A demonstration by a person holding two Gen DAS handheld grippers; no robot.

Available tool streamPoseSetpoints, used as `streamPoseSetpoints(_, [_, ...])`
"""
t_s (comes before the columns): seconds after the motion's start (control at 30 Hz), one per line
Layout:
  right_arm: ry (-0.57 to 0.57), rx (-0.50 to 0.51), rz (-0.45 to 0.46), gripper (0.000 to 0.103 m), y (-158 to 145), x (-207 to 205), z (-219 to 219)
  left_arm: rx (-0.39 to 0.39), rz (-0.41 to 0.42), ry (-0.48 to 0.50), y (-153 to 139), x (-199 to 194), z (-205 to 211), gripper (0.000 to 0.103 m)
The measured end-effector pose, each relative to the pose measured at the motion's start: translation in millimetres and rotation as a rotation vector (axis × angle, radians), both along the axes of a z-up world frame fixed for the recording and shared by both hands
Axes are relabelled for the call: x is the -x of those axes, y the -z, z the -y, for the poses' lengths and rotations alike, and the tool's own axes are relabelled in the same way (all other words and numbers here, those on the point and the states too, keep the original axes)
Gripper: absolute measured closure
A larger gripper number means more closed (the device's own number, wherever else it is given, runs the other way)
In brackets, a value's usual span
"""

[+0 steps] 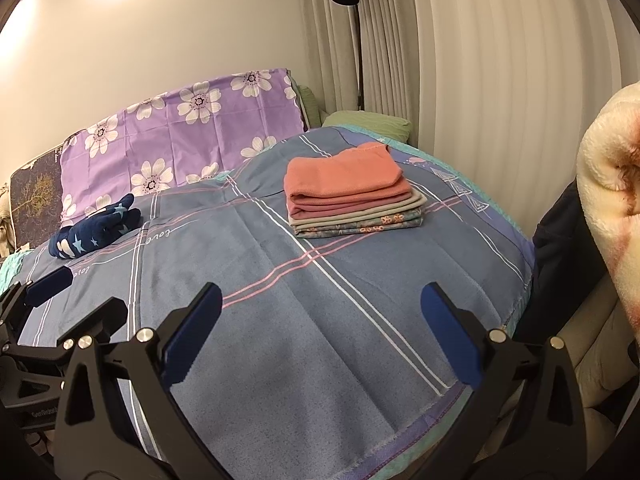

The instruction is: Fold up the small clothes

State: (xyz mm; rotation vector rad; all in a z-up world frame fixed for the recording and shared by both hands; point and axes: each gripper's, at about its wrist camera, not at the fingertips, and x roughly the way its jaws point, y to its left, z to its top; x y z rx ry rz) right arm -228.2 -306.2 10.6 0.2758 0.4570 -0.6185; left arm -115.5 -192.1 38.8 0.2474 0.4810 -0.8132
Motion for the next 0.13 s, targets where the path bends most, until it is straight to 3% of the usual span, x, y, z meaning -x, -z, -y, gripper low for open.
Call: streamPoseSetpoints(0.13, [0.001, -0.005, -0.003, 0.002, 1.0, 2.3, 1.0, -0.006, -0.003, 0.001, 2.1, 0.3, 0.4, 0.001])
